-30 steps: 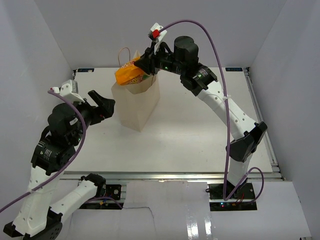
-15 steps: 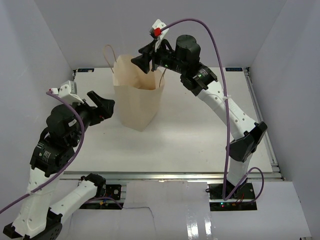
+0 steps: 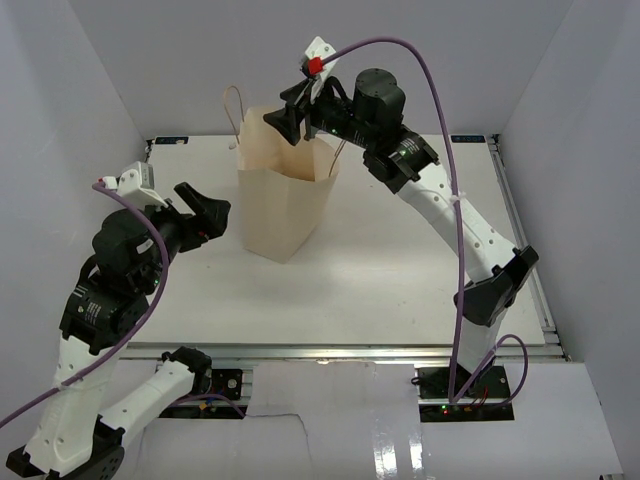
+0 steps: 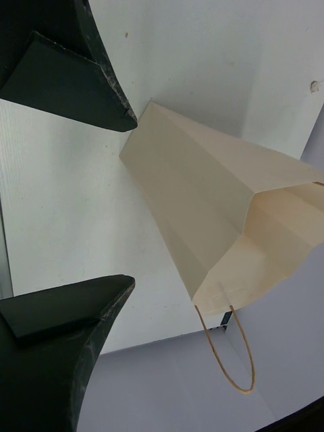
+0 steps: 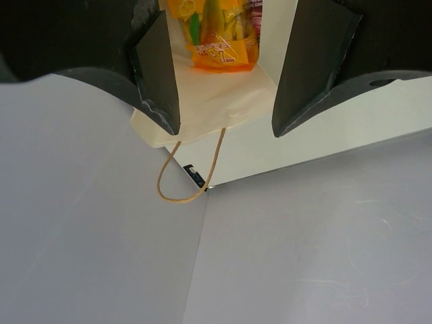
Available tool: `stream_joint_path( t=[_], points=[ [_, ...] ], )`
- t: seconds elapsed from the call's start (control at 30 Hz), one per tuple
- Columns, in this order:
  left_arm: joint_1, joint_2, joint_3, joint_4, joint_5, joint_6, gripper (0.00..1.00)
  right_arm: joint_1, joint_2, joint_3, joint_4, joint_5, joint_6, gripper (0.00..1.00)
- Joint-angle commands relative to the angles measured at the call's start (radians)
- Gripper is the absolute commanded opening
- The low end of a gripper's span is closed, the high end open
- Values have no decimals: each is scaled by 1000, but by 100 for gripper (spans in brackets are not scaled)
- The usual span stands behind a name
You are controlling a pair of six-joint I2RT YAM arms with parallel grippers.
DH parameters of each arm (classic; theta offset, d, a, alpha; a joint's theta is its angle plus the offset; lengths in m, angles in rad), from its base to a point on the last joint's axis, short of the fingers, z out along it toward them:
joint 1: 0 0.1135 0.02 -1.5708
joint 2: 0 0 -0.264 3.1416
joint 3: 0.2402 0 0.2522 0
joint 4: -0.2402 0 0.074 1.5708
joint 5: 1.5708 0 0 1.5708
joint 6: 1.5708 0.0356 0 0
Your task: Place the snacks into the paper bag
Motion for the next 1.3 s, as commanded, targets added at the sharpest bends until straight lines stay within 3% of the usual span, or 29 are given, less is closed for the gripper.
stream_joint_path(
  t=[0.0, 0.23, 0.43, 0.53, 0.7, 0.83, 1.07, 1.27],
  points=[
    [-3, -11, -8, -5, 23, -6, 98, 5, -80, 28, 36, 51, -46, 63],
    [-4, -29, -19, -4, 58, -13, 98, -40, -130, -3, 32, 128, -72, 65],
    [-3, -58, -46, 34, 171, -9, 98, -202, -216, -76, -37, 71, -22, 66],
    [-3, -95, -75, 62, 187, -29, 98, -314, -284, -162, -118, 5, -28, 78],
    [-3, -191, -131, 105, 162, -121, 98, -480, -414, -363, -332, -79, -176, 100],
    [-3, -219, -163, 110, 179, -128, 98, -586, -514, -553, -523, -111, -276, 90],
    [-3, -173, -157, 42, 244, -122, 98, -663, -707, -812, -686, -194, -345, 90],
    [-3, -167, -160, 42, 305, -130, 98, -689, -805, -929, -699, -194, -266, 90]
  ],
)
